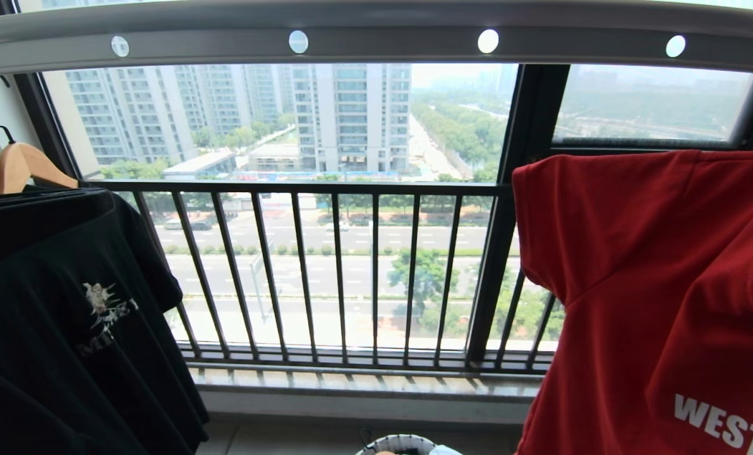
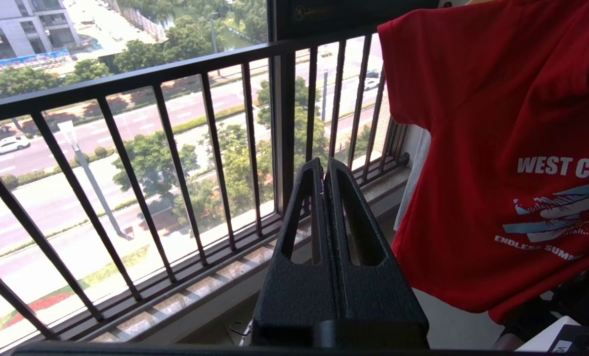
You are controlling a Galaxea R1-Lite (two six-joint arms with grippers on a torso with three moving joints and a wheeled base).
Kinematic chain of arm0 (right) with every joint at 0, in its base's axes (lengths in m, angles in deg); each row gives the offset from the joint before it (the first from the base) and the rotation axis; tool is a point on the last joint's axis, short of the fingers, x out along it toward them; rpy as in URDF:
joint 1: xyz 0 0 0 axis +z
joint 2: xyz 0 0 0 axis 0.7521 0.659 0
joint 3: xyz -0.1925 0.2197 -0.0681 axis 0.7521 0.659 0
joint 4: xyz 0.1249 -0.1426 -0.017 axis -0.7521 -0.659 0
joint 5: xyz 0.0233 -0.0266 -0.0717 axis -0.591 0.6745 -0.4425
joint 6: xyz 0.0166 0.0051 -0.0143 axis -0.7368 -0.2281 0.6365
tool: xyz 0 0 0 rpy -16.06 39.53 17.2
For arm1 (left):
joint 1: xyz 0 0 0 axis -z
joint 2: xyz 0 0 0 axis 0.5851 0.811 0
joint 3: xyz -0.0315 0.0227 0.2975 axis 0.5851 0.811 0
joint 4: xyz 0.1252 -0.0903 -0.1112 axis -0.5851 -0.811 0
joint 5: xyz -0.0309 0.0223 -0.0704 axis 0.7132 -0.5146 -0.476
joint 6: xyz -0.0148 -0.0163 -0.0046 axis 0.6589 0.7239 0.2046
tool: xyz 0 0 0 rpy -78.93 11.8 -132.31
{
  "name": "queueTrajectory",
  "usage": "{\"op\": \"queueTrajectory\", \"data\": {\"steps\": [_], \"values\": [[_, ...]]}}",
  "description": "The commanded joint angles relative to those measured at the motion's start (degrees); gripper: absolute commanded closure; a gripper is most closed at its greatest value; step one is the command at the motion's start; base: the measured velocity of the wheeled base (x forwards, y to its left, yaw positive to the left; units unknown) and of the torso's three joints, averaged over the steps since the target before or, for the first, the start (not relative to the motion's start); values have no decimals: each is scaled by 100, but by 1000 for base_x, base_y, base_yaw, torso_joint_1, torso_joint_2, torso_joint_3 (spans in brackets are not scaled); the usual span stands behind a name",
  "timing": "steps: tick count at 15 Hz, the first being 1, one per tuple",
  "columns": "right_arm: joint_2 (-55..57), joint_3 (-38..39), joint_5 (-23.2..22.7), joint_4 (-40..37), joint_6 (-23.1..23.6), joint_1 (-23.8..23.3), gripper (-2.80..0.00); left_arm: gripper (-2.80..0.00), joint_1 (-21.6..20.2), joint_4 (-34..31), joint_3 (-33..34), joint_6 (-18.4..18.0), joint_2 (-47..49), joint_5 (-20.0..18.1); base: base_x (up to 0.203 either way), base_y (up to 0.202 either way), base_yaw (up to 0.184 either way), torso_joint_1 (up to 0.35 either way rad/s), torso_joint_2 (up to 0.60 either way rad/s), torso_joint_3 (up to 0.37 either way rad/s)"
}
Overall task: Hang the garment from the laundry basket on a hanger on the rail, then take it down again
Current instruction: Hang the clothes rack on the clothesline
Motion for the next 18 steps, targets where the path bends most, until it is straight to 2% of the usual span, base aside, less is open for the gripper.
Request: {"op": "queueTrajectory", "data": {"steps": [1,4,8,18], "values": [[183,-27,-31,-10,1,5,0,0,0,-11,1,3,22,-16,0,0,0,0,0,0],[650,-22,-248,65,-30,124,0,0,0,-11,1,3,66,-16,0,0,0,0,0,0],[1308,-30,-294,719,-170,760,0,0,0,15,45,3,233,-16,0,0,0,0,0,0],[2622,-36,-239,2009,-203,1255,0,0,-8,42,63,-30,259,28,0,0,0,0,0,0]]}}
